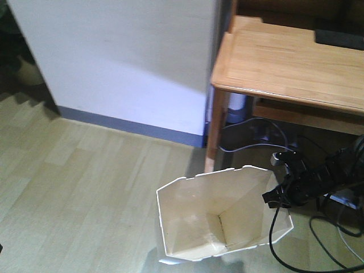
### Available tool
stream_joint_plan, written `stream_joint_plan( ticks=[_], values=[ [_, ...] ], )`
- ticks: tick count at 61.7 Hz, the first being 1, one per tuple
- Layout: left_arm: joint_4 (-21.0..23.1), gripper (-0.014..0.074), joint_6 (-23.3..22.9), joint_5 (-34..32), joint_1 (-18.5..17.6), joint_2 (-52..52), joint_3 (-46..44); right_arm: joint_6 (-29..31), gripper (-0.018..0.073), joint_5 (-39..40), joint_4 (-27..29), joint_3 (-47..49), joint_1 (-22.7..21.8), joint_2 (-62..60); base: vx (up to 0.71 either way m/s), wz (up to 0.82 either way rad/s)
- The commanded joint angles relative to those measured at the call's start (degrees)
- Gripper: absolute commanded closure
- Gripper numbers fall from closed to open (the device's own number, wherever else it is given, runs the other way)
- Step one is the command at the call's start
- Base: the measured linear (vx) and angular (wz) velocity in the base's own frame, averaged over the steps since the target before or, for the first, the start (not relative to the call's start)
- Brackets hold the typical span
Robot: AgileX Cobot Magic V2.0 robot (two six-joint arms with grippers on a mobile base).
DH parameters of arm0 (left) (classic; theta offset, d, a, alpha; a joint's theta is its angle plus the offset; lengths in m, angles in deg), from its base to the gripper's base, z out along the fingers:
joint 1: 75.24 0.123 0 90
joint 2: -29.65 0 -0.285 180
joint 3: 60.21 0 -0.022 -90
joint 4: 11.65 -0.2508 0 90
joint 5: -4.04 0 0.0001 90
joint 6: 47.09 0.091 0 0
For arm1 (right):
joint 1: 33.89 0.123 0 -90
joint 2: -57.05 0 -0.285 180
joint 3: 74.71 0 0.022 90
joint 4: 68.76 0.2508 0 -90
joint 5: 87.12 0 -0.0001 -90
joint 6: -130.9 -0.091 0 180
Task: Move trash bin to bedside with robot
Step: 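Hold the bin in the right gripper while the base turns away from the desk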
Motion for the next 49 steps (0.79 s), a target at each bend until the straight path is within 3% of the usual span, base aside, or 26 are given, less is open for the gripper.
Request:
stream_joint_plan(
  ticks=[1, 49],
  values=[
    [0.2, 0.0603, -0.3, -4.0, -0.1, 0.8, 1.1, -0.4, 0.0566, -11.4, 2.4, 0.6, -0.3, -4.2, -0.08, 0.52],
    [0.2, 0.0603, -0.3, -4.0, -0.1, 0.8, 1.1, -0.4, 0.0566, -11.4, 2.4, 0.6, -0.3, -4.2, -0.01, 0.42]
  ],
)
